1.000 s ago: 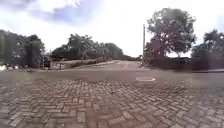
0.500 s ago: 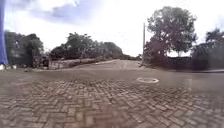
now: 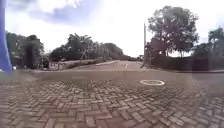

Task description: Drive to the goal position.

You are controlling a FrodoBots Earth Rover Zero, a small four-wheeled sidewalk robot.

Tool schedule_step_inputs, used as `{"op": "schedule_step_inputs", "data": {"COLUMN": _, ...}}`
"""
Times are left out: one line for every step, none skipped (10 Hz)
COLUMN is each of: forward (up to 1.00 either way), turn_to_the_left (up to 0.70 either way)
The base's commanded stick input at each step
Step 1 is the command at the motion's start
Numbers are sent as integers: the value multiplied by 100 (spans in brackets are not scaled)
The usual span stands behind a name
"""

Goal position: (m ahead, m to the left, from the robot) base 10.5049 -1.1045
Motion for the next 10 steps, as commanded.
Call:
{"op": "schedule_step_inputs", "data": {"forward": 70, "turn_to_the_left": 0}}
{"op": "schedule_step_inputs", "data": {"forward": 70, "turn_to_the_left": 0}}
{"op": "schedule_step_inputs", "data": {"forward": 70, "turn_to_the_left": 0}}
{"op": "schedule_step_inputs", "data": {"forward": 70, "turn_to_the_left": 0}}
{"op": "schedule_step_inputs", "data": {"forward": 70, "turn_to_the_left": 0}}
{"op": "schedule_step_inputs", "data": {"forward": 70, "turn_to_the_left": 0}}
{"op": "schedule_step_inputs", "data": {"forward": 70, "turn_to_the_left": 0}}
{"op": "schedule_step_inputs", "data": {"forward": 70, "turn_to_the_left": 0}}
{"op": "schedule_step_inputs", "data": {"forward": 70, "turn_to_the_left": 0}}
{"op": "schedule_step_inputs", "data": {"forward": 70, "turn_to_the_left": 0}}
